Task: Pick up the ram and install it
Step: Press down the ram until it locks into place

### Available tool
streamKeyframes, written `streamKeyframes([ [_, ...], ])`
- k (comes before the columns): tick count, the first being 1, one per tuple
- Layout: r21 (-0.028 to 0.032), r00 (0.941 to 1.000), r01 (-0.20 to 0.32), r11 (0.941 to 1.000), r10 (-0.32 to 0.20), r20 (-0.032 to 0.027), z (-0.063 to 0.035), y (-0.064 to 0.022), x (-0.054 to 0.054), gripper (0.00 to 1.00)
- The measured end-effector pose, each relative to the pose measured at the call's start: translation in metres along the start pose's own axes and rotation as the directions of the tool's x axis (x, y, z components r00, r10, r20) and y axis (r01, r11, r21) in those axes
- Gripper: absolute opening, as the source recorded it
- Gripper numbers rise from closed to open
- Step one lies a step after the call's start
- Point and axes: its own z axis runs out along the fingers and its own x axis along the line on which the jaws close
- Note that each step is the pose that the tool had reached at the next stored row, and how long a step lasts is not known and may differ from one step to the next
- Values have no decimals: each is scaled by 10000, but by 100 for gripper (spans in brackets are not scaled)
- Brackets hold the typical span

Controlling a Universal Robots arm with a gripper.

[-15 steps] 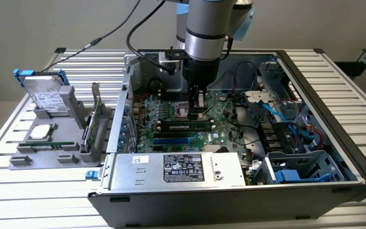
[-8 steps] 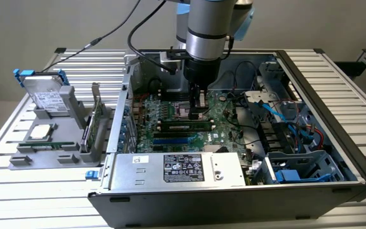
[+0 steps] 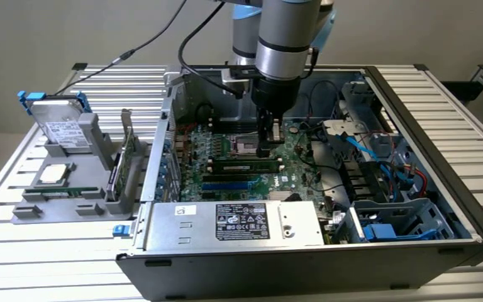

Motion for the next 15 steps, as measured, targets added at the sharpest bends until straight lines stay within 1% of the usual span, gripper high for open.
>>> streamKeyframes([
  [3,1,10000,1,10000,-1,1,54,-4,-11,10],
  [8,1,10000,0,10000,0,0,97,-9,-18,10],
  [15,0,10000,1,10000,-1,-2,115,-30,-18,10],
])
